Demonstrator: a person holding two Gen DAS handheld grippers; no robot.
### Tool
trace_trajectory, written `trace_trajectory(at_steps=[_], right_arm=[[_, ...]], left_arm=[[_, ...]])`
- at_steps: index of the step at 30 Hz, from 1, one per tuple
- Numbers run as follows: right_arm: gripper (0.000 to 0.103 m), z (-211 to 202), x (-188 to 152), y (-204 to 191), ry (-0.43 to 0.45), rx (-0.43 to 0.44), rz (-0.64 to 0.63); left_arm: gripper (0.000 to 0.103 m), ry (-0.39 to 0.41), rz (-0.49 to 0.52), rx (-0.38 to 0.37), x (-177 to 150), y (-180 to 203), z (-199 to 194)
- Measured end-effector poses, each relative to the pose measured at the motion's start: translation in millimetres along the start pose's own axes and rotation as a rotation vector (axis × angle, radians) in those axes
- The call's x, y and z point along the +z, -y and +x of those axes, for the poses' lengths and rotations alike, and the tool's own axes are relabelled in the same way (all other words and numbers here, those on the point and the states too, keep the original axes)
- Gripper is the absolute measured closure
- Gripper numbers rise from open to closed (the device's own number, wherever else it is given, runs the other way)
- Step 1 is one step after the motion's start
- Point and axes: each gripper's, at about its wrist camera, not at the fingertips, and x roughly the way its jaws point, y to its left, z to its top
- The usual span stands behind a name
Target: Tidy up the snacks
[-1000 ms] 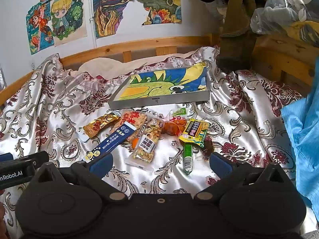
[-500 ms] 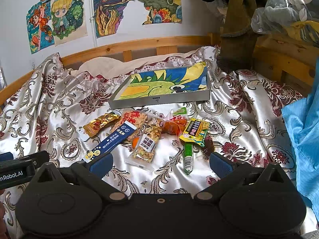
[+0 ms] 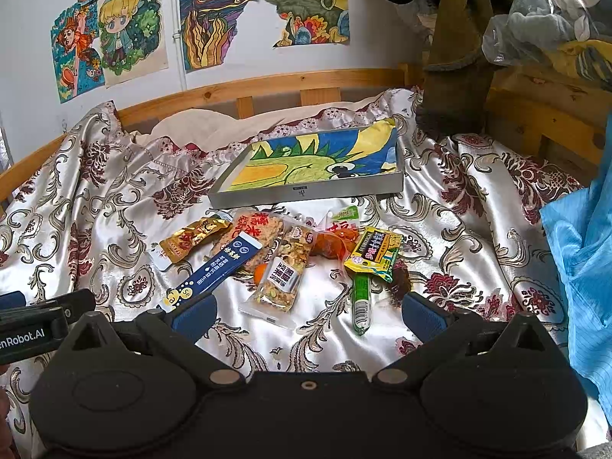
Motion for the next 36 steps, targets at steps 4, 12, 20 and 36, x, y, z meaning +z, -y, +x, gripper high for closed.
trace_trajectory(at_steps=[4, 12, 20, 36], right_arm=[[0.000, 0.0, 0.1, -0.2, 0.000, 0.000, 0.000], [0.000, 0.0, 0.1, -0.6, -0.001, 0.000, -0.001], [0.000, 0.2, 0.1, -0.8, -0.002, 0.000, -0.001], [0.000, 1.0, -0.3, -1.9, -0.005, 0.001, -0.005]], left_arm=[[0.000, 0.000, 0.000, 0.001, -0.2, 0.3, 0.0], [0.000, -0.002, 0.005, 0.001, -0.3, 2.0, 0.2], [0.000, -0.011, 0.006, -0.010, -1.4, 4.3, 1.2], [0.000, -0.038, -0.004, -0.017, -4.2, 0.2, 5.2]])
